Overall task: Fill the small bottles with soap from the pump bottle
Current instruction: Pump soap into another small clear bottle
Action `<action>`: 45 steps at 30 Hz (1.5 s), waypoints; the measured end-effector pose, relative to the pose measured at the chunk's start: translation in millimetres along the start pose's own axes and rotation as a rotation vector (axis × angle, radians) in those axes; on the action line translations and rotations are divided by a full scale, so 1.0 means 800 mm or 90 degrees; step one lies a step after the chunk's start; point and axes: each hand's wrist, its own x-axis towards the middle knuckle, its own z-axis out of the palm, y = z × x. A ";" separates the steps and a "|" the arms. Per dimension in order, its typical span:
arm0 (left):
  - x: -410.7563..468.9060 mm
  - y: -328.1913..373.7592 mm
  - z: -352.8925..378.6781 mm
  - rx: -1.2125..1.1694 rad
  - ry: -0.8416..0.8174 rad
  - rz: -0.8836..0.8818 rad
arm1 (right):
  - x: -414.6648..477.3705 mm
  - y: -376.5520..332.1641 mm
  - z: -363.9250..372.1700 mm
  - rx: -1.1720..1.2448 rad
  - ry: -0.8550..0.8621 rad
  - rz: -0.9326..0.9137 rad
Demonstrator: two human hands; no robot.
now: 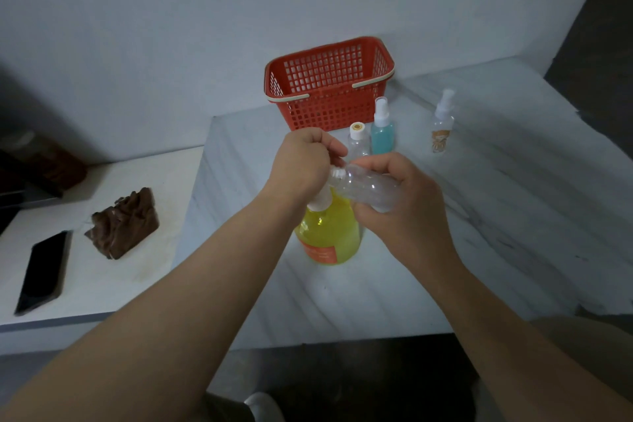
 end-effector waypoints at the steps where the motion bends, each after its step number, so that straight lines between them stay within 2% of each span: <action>1: -0.001 0.002 -0.001 -0.007 -0.010 0.001 | -0.001 -0.001 -0.001 -0.001 -0.001 0.001; 9: -0.002 0.007 -0.006 0.015 -0.045 0.000 | 0.001 -0.004 -0.003 -0.002 0.001 -0.027; 18: 0.006 -0.009 -0.002 0.032 -0.041 -0.004 | -0.001 0.002 0.004 -0.044 0.001 -0.042; 34: -0.001 0.001 0.000 0.014 -0.005 0.000 | 0.002 -0.003 0.005 -0.028 0.004 -0.029; 41: 0.000 0.008 -0.007 0.001 -0.022 0.022 | 0.002 -0.007 0.001 -0.033 0.003 -0.033; 45: -0.001 0.006 -0.006 -0.008 -0.029 -0.002 | 0.002 -0.007 0.001 -0.041 0.002 -0.043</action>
